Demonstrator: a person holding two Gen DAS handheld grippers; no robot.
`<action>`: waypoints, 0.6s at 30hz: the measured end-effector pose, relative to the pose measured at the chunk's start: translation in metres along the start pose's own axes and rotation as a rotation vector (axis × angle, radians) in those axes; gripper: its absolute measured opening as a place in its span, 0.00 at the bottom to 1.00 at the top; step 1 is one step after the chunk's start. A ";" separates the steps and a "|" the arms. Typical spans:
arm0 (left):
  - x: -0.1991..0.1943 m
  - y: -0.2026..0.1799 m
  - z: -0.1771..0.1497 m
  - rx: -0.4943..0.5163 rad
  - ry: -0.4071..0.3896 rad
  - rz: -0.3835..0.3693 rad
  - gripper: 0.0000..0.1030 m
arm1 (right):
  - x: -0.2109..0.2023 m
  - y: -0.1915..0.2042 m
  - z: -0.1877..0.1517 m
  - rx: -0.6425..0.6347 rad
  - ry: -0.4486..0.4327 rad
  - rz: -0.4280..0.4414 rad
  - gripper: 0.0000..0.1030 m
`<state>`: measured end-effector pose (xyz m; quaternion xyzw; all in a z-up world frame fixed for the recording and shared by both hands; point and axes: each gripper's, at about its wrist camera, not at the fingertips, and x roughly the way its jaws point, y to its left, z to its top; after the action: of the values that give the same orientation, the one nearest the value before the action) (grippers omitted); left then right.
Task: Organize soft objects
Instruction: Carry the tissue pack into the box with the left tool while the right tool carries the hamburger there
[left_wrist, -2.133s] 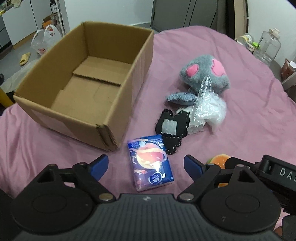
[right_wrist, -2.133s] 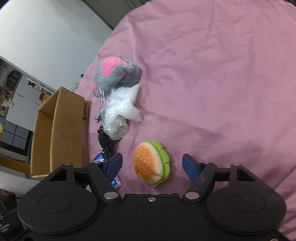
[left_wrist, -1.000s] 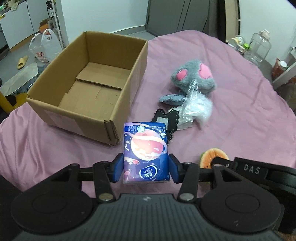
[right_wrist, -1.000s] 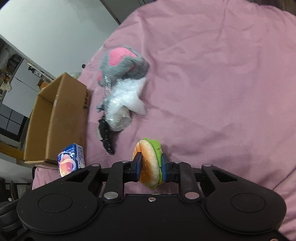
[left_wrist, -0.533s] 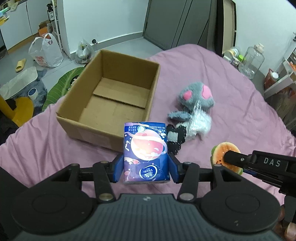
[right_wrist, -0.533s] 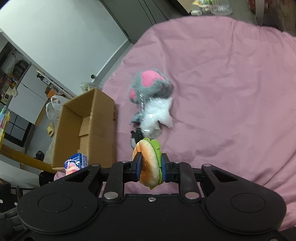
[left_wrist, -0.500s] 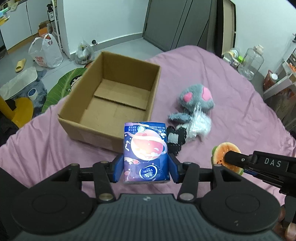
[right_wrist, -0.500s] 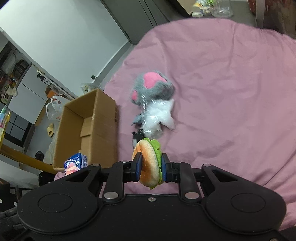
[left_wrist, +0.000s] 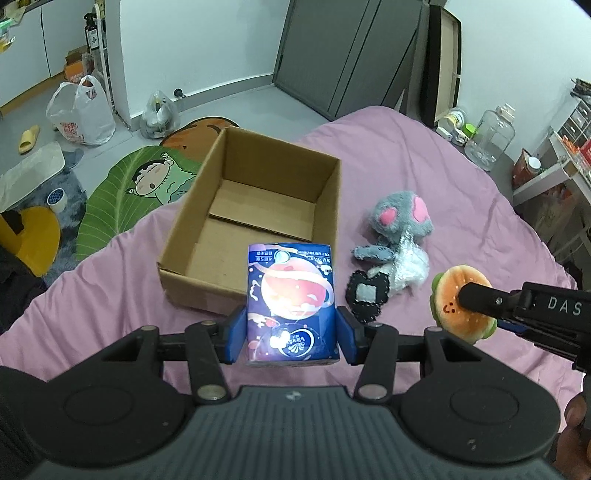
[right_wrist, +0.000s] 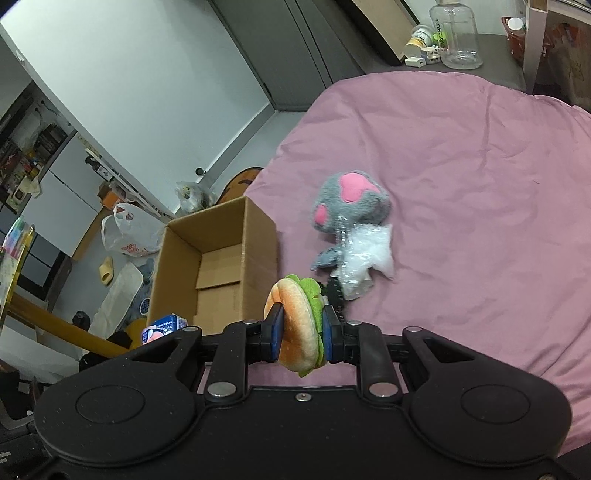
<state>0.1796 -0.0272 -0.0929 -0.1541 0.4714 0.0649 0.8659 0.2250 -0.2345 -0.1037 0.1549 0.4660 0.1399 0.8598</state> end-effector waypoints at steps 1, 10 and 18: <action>0.000 0.004 0.001 -0.001 0.003 -0.006 0.48 | 0.001 0.004 0.000 -0.003 -0.001 0.001 0.21; 0.005 0.037 0.018 0.001 -0.009 -0.016 0.48 | 0.015 0.041 0.004 -0.037 -0.016 0.003 0.21; 0.020 0.064 0.032 -0.017 0.016 -0.040 0.48 | 0.031 0.074 0.018 -0.046 -0.021 0.010 0.21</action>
<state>0.1994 0.0435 -0.1063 -0.1714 0.4743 0.0505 0.8620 0.2497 -0.1575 -0.0887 0.1390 0.4527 0.1534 0.8673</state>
